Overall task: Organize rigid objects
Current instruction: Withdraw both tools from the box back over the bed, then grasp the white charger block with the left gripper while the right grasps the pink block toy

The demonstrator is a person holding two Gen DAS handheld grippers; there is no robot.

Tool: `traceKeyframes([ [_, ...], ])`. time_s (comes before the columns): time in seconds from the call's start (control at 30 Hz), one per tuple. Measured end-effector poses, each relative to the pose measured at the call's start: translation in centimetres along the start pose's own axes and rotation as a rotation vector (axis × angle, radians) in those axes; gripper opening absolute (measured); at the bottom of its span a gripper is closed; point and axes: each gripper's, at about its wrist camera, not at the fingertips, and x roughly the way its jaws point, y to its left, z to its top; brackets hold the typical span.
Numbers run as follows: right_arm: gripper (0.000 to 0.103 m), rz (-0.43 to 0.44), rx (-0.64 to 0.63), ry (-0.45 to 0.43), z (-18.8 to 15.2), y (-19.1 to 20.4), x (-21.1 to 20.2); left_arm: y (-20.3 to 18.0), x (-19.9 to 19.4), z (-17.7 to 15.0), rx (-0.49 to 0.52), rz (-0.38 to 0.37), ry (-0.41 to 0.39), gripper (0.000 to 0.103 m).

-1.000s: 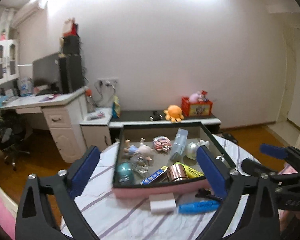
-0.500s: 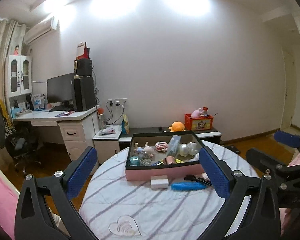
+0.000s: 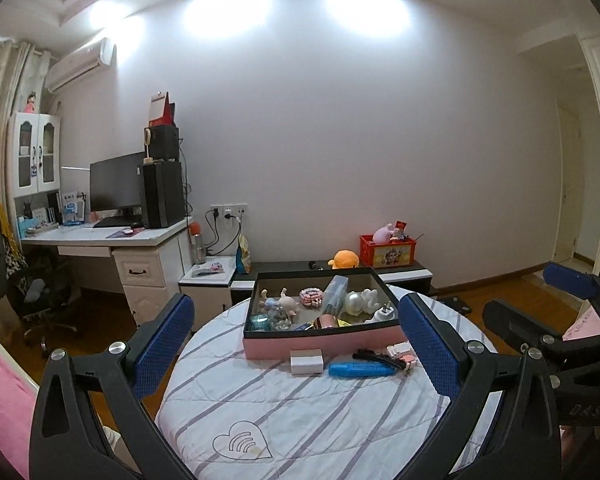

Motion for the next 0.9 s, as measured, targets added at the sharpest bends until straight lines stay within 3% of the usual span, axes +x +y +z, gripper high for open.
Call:
traceKeyframes([
  [0.37, 0.103, 0.004, 0.01, 0.03, -0.9, -0.5, 1.1, 0.0, 2.1, -1.4, 0.038, 0.017, 0.07, 0.103],
  [0.53, 0.103, 0.0, 0.02, 0.086, -2.1, -1.2, 3.0, 0.5, 4.2, -2.7, 0.032, 0.03, 0.124, 0.103],
  [0.9, 0.103, -0.028, 0.038, 0.315, -6.8, -3.5, 11.5, 2.8, 12.2, -8.2, -0.014, 0.01, 0.37, 0.103],
])
